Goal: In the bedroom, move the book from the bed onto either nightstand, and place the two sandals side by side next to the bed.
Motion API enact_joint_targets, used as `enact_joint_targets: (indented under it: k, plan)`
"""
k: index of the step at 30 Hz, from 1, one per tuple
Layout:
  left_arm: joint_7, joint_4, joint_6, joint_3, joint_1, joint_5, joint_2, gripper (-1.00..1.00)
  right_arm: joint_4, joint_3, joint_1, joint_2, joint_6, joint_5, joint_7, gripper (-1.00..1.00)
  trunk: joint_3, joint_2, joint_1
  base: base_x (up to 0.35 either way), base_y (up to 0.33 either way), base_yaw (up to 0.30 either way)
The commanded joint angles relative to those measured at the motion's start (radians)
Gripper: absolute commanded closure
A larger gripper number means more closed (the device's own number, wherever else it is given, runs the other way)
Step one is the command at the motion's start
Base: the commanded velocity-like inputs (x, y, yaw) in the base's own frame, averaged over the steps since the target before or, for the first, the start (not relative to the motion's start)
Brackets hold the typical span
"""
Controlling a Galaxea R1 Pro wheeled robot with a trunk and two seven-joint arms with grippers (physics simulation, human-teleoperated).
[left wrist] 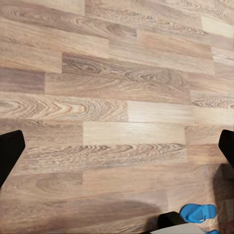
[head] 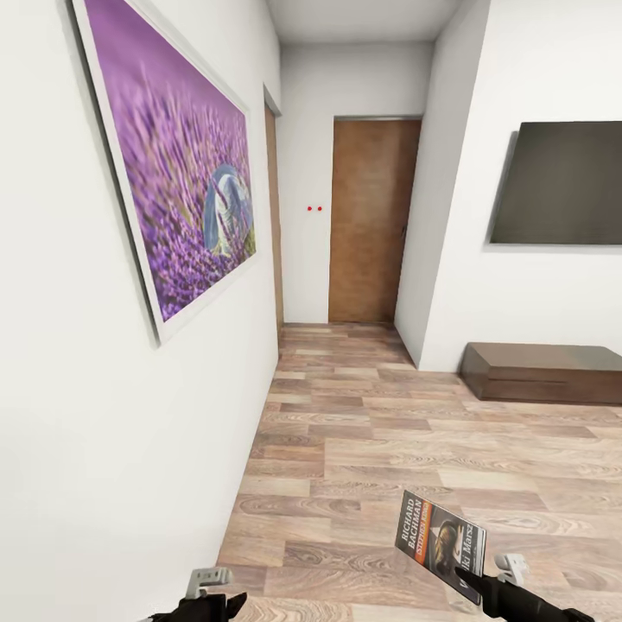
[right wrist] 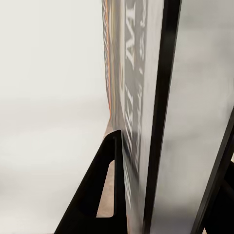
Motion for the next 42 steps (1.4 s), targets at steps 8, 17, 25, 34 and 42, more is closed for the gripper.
enact_joint_targets:
  k: [8,17,25,34,42]
  plan:
    - [-0.003,0.001,-0.005,0.007,0.0,-0.01,0.0,-1.0,0.001,0.008,-0.001,0.0,-0.007,-0.006,0.002,1.0,-0.002,-0.002,0.001,0.303,0.0,-0.006]
    - [-0.004,0.001,-0.005,0.007,0.0,-0.009,-0.001,-1.0,0.001,0.007,-0.001,0.0,-0.007,-0.006,0.002,1.0,-0.002,-0.002,0.001,0.043,0.0,-0.134]
    - [-0.004,0.001,-0.005,0.007,0.0,-0.009,0.0,-1.0,0.001,0.007,-0.001,0.0,-0.007,-0.006,0.002,1.0,-0.002,-0.002,0.001,0.031,0.0,-0.008]
    - [-0.004,0.012,-0.005,0.007,0.0,-0.01,-0.001,-1.0,0.001,0.008,-0.001,0.0,-0.008,-0.006,0.0,1.0,-0.002,-0.002,0.001,0.304,0.0,0.0]
    - [-0.004,0.017,-0.005,0.007,0.0,-0.011,-0.001,-1.0,0.001,0.007,-0.001,0.0,-0.008,-0.006,0.001,1.0,-0.002,-0.002,0.001,0.332,0.0,0.0]
